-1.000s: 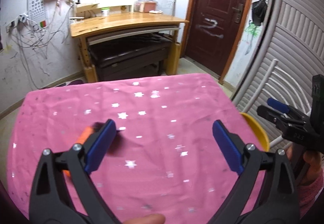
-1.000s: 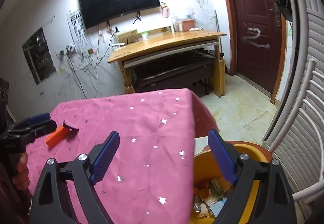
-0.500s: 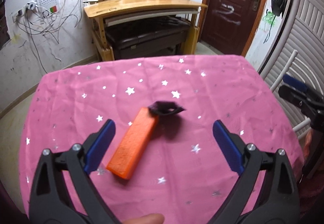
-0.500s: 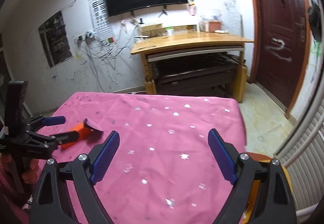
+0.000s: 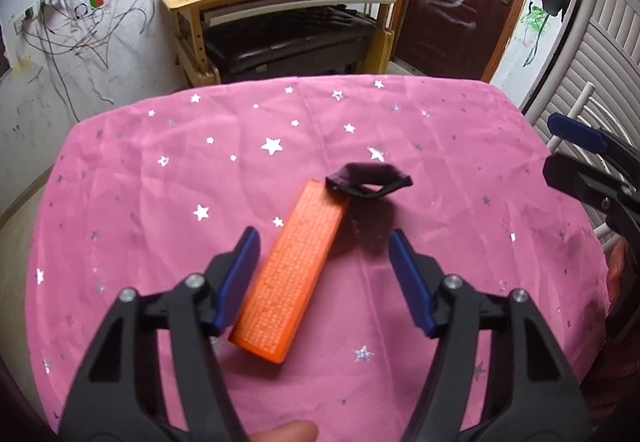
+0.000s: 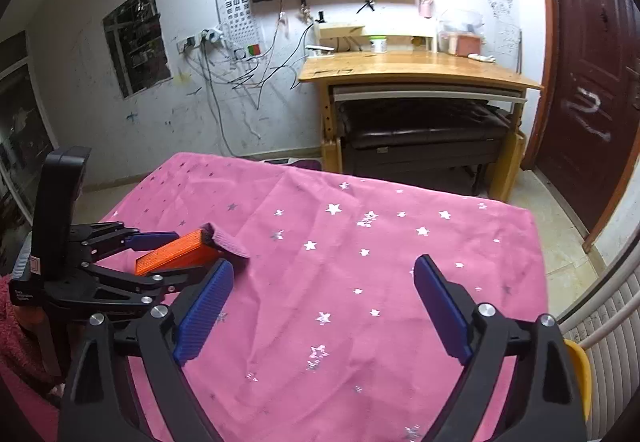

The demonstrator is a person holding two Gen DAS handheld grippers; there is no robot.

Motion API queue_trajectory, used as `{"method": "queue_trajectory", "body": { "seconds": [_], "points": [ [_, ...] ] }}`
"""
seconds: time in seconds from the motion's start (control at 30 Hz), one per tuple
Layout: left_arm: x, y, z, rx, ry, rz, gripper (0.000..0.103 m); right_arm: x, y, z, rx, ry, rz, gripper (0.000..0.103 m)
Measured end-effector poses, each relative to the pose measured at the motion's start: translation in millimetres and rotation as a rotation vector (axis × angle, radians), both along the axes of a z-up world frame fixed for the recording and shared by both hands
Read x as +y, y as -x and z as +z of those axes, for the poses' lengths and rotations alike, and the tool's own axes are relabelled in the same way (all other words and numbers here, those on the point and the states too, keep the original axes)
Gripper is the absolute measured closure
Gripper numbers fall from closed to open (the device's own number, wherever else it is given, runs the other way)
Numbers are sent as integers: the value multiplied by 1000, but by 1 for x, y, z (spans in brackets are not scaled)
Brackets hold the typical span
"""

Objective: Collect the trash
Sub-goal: 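Grasp the orange box with the left gripper while the right grasps the pink pad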

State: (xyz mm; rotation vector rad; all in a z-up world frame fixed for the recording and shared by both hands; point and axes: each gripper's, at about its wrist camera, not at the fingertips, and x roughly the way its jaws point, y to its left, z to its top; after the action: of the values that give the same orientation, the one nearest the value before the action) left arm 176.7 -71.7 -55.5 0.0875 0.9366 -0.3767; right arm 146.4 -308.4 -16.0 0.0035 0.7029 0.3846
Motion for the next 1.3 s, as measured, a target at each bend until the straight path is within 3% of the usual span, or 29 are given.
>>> {"method": "queue_trajectory", "body": {
  "seconds": [0.1, 0.43, 0.67, 0.87, 1.2, 1.27, 1.3],
  "points": [
    [1, -1, -2, 5, -5, -3, 47, 11, -4, 0, 8, 9, 26, 17],
    [5, 3, -4, -14, -59, 4, 81, 54, -19, -4, 29, 44, 125, 16],
    [30, 2, -2, 9, -26, 101, 81, 85, -33, -15, 63, 76, 192, 16],
    [48, 8, 0, 5, -6, 149, 81, 118, -39, -32, 103, 161, 248, 16],
    [55, 22, -3, -16, 12, 182, 81, 135, -61, -53, 188, 219, 229, 16],
    [55, 22, -2, -13, 25, 187, 81, 137, -63, -53, 188, 216, 226, 21],
    [55, 22, -2, -12, 29, 189, 81, 137, -63, -53, 187, 210, 226, 29]
  ]
}}
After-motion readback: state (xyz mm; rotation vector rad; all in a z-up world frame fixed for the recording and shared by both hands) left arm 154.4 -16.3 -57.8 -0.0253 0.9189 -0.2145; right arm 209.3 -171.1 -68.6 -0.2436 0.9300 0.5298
